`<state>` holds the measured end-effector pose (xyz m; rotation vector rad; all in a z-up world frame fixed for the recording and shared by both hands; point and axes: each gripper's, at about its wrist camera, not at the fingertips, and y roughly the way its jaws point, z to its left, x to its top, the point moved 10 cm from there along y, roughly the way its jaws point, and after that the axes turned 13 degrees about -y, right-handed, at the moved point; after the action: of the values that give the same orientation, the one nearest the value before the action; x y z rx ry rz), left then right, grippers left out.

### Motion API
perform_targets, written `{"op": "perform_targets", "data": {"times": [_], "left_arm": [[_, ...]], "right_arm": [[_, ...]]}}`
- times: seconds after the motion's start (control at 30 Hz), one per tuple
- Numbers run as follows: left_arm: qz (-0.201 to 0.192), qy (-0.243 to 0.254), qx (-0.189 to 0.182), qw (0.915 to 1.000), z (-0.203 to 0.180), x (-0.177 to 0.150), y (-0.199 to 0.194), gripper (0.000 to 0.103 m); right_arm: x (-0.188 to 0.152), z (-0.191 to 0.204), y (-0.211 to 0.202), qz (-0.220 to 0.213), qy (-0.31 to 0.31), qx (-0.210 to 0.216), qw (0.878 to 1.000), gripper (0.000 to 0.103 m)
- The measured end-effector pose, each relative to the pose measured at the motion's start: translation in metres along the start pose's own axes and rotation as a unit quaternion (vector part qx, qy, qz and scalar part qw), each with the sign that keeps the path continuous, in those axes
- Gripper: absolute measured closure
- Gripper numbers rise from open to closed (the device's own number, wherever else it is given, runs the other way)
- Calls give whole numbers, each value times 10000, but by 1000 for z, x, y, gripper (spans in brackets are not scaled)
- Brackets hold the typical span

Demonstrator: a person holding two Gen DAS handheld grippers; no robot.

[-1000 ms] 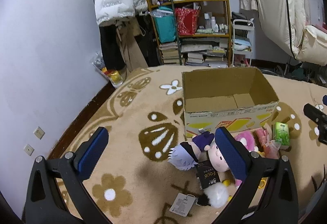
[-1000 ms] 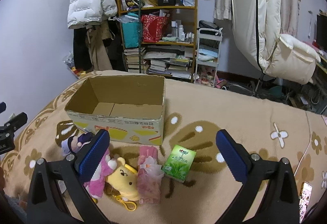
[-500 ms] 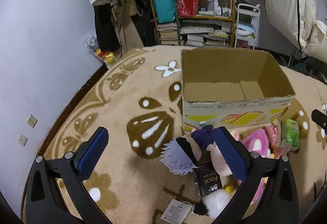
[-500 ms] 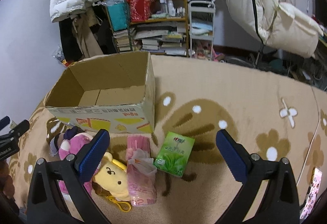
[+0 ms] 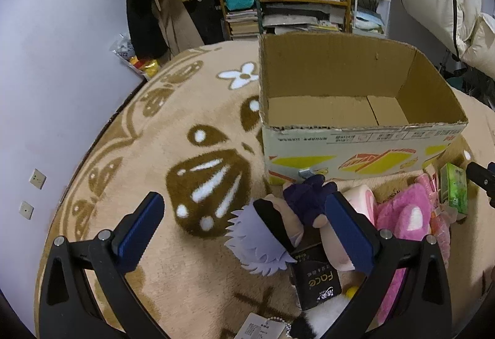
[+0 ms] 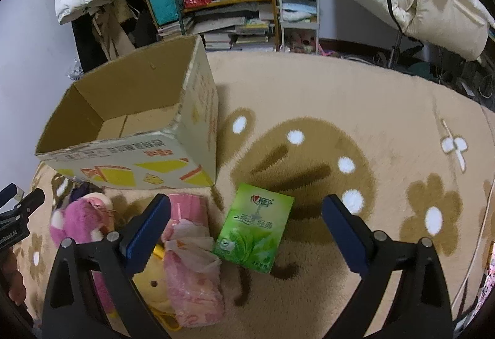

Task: Organize soft objects
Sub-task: 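Lower the left tool onto the white-haired doll while the right tool lowers onto the green tissue pack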

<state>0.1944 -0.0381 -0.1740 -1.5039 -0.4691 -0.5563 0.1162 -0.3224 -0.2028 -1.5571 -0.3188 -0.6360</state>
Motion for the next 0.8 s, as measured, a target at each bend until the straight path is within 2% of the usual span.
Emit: {"op": "perform_targets", "data": {"times": [0.2,0.6,0.8], "left_arm": [[305,-120,-145,9994,-4,-7,17,0],[628,-16,-159,9979,-10,-23,40,0],[753,-46,-254,9968,-13,-27,45,0]], "right_arm": [[-6,-4,21,225,96,-19,9997,1],[-16,-17,48,567,382,65,9976,2],[-21,-16,59,713,380,171,9966,16]]}}
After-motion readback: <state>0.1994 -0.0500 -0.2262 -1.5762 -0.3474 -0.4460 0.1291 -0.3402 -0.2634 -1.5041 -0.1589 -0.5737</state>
